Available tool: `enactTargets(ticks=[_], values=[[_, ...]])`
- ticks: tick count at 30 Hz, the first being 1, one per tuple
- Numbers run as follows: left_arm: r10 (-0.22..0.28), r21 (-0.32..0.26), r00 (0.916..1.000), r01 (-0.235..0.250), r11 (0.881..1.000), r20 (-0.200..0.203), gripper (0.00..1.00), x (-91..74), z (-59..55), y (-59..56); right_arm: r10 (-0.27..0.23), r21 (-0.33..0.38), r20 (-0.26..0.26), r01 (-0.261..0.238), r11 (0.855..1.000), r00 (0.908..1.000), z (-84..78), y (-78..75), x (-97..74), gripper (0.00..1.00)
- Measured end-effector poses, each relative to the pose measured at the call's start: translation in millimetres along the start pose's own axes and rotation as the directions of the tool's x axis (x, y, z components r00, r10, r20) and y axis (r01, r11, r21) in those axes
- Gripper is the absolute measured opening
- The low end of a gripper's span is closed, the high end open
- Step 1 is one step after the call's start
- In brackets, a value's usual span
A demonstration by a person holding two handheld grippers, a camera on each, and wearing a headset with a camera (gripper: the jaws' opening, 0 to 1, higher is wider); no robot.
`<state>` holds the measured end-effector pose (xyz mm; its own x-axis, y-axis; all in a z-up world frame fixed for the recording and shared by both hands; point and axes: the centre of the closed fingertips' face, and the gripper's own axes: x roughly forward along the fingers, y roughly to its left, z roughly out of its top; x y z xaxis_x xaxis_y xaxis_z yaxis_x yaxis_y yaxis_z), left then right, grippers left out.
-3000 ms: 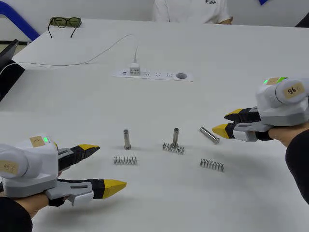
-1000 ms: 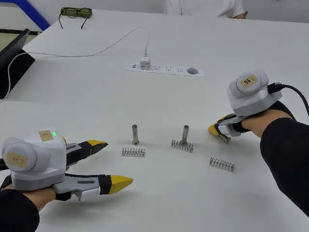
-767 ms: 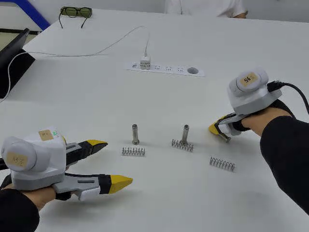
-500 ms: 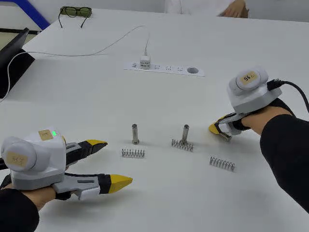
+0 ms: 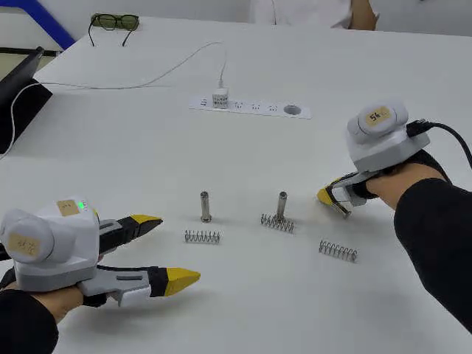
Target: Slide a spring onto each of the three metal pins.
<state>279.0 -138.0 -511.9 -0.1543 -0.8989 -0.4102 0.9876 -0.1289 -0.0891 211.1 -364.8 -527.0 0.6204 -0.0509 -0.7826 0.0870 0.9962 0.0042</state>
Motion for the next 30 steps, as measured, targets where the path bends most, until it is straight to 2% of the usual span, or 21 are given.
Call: enactTargets(ticks=[7, 14, 30], values=[[-0.002, 0.008, 1.0000, 0.002, 1.000, 0.009, 0.70, 0.6, 5.4, -1.3, -0.003, 0.001, 0.027, 0.003, 1.000, 0.9996, 2.7, 2.4, -15.3, 0.08], [-0.002, 0.014, 1.0000, 0.002, 1.000, 0.008, 0.70, -0.8, 6.0, -1.9, -0.013, -0.006, 0.058, 0.013, 1.000, 0.9983, 4.6, 6.1, -29.7, 0.08], [-0.002, 0.027, 0.9999, 0.002, 1.000, 0.012, 0.70, -3.4, 12.0, -3.0, -0.033, 0.007, 0.087, 0.033, 0.999, 0.9957, -6.2, 9.7, -47.5, 0.08]])
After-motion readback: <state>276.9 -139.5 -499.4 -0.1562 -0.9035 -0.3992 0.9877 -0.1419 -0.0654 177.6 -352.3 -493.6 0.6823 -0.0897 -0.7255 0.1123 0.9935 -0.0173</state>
